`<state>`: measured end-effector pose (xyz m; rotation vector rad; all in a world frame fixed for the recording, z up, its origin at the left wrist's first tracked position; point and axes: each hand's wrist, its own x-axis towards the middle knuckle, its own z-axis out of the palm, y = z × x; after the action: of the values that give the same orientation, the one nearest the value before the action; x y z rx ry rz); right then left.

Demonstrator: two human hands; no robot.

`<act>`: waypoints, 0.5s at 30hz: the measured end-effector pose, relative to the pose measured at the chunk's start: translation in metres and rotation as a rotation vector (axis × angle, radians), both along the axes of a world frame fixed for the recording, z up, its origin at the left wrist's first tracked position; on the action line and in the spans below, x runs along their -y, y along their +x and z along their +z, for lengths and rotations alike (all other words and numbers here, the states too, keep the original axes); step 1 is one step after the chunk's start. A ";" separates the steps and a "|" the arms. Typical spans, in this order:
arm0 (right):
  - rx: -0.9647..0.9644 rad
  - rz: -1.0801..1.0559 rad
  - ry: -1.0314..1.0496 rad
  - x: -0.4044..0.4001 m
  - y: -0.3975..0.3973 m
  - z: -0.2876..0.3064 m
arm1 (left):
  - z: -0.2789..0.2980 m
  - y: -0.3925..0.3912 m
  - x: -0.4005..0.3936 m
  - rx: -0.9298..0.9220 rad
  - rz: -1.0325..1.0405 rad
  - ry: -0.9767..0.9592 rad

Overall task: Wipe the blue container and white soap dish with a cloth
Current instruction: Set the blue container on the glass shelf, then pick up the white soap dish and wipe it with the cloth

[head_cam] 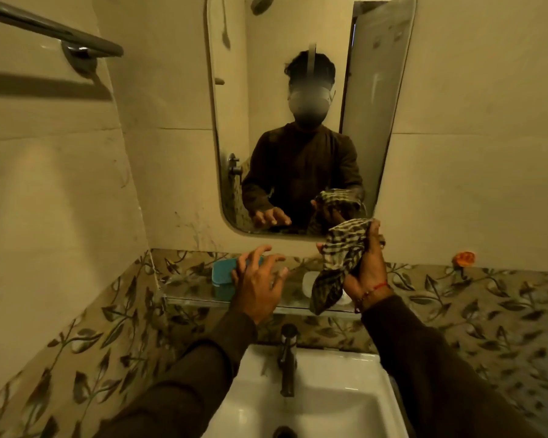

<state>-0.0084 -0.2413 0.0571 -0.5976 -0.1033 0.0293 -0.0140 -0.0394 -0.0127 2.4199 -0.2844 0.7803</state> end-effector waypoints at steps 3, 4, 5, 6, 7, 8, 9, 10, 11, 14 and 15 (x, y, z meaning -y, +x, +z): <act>-0.019 0.002 0.011 0.030 -0.013 0.004 | -0.005 0.005 0.031 -0.025 -0.122 0.109; -0.023 0.014 0.013 0.042 -0.018 0.004 | -0.007 0.008 0.043 -0.047 -0.151 0.143; -0.027 0.042 0.009 0.050 -0.023 0.003 | -0.011 0.012 0.050 -0.082 -0.161 0.179; -0.030 0.065 0.004 0.062 -0.029 0.001 | -0.015 0.016 0.060 -0.128 -0.155 0.219; -0.035 0.077 -0.014 0.071 -0.035 -0.001 | -0.020 0.020 0.067 -0.171 -0.127 0.265; -0.046 0.055 -0.057 0.081 -0.040 -0.004 | -0.024 0.024 0.072 -0.210 -0.097 0.311; -0.057 0.009 -0.110 0.093 -0.045 -0.007 | -0.028 0.027 0.079 -0.238 -0.081 0.339; -0.054 -0.020 -0.154 0.102 -0.049 -0.010 | -0.030 0.030 0.084 -0.252 -0.074 0.351; -0.045 -0.028 -0.175 0.112 -0.053 -0.012 | -0.031 0.033 0.089 -0.254 -0.079 0.361; -0.033 -0.015 -0.200 0.133 -0.060 -0.016 | -0.027 0.039 0.099 -0.260 -0.100 0.409; -0.042 -0.041 -0.238 0.138 -0.061 -0.016 | -0.025 0.040 0.101 -0.256 -0.102 0.425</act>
<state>-0.0693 -0.3788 0.0407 -0.8367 -0.0472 0.0140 0.0258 -0.1401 -0.0378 2.8388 -0.5089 0.3838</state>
